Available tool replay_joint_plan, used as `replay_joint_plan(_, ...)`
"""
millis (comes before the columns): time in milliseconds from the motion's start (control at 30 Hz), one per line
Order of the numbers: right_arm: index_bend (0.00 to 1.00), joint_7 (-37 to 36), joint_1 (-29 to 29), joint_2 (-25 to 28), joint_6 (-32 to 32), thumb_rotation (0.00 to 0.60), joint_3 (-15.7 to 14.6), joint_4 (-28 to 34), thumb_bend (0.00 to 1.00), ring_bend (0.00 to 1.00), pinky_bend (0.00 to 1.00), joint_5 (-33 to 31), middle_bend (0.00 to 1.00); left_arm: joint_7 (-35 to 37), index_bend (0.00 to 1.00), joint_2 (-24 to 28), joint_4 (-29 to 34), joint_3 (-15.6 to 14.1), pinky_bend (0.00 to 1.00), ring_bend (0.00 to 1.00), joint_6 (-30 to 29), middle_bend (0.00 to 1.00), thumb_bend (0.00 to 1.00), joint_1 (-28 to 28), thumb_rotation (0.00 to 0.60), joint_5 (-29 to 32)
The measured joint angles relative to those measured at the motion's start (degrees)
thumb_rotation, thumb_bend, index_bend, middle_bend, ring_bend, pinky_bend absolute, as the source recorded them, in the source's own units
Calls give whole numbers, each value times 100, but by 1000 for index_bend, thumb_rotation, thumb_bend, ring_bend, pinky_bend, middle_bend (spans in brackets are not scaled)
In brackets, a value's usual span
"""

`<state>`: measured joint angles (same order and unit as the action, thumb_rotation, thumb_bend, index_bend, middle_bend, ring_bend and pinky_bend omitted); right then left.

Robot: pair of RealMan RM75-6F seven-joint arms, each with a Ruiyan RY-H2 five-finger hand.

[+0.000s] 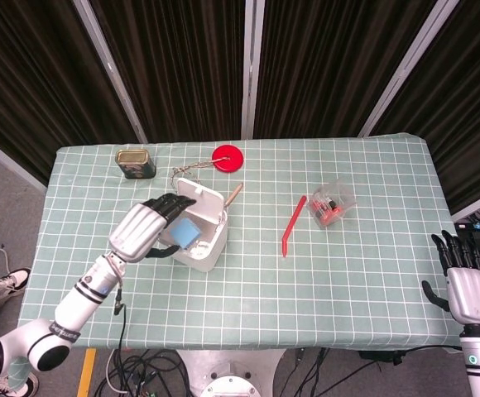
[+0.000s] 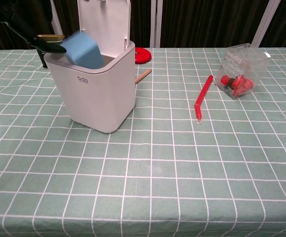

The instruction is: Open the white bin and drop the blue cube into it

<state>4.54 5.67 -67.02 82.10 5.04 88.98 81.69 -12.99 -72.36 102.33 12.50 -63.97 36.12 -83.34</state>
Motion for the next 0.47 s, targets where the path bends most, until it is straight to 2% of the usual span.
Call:
replay_joint_plan(233, 0, -39, -14, -12, 42, 600, 2, 13, 226, 0, 0, 25, 0, -172, 63, 465, 310, -227, 302, 96, -662, 76, 93, -590, 600, 180)
replay_joint_plan(367, 0, -56, -31, 11, 107, 600, 8, 42, 225, 0, 0, 56, 0, -104, 65, 693, 299, -627, 274, 86, -1170, 76, 91, -1250, 600, 211)
replay_joint_plan(467, 0, -43, -34, 24, 143, 600, 15, 65, 225, 0, 0, 95, 0, 8, 65, 725, 19, -951, 247, 73, -1508, 76, 83, -1746, 600, 191)
